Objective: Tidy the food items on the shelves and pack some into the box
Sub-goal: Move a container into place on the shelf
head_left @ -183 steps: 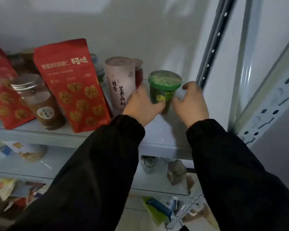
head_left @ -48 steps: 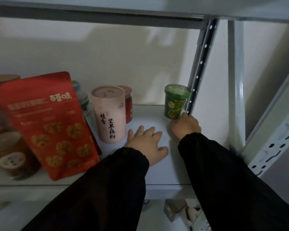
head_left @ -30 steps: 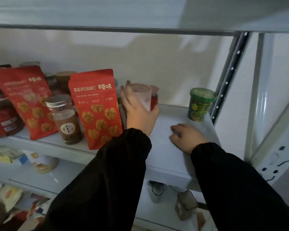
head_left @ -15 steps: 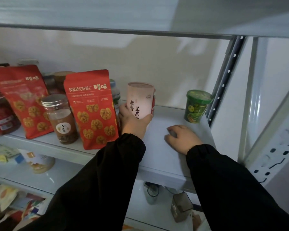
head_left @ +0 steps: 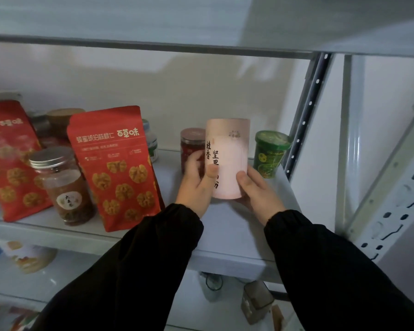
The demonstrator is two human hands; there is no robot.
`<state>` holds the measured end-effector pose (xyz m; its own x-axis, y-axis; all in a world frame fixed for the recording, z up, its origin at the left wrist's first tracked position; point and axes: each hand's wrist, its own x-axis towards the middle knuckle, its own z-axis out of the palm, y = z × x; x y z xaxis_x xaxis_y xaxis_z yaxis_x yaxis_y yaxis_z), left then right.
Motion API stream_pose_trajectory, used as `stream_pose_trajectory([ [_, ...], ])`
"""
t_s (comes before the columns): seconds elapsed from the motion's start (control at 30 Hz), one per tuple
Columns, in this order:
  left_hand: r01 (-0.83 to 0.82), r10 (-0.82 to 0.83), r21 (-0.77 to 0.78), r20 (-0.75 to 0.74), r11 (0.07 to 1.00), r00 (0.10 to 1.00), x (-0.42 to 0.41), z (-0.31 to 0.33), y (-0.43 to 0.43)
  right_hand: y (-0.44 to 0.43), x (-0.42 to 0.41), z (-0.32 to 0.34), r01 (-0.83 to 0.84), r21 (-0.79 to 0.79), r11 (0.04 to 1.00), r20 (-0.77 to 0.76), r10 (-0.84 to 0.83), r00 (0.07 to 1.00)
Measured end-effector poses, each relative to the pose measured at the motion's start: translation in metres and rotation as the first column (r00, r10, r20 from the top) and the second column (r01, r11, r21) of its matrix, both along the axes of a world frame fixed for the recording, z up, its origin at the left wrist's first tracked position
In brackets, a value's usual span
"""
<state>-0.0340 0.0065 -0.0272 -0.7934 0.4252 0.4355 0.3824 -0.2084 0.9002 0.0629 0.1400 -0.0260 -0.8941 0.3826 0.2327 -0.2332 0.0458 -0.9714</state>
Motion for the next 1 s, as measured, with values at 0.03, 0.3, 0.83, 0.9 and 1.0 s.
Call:
stream_pose_trajectory([
  [0.03,-0.025,0.025,-0.008,-0.03,1.0,0.999,0.0,-0.001,0.0,-0.002,-0.001,0.003,-0.026,-0.126,0.992,-0.032,0.022,0.999],
  [0.3,-0.056,0.053,-0.019,-0.145,0.998,0.988,-0.003,-0.004,-0.001,-0.002,-0.002,0.006,-0.037,-0.419,0.907,-0.061,0.013,0.998],
  [0.83,0.218,-0.226,0.065,0.158,0.974,0.961,0.002,-0.002,-0.002,-0.001,0.007,0.004,-0.013,-0.036,0.999,-0.004,0.013,1.0],
  [0.9,0.247,-0.252,0.049,0.141,0.968,0.957,0.004,-0.002,-0.002,0.0,0.006,0.004,0.025,-0.022,0.999,-0.034,-0.025,0.999],
  [1.0,0.231,-0.238,0.06,0.152,0.971,0.959,0.004,-0.003,-0.001,-0.002,0.005,0.007,0.006,-0.035,0.999,-0.064,-0.008,0.998],
])
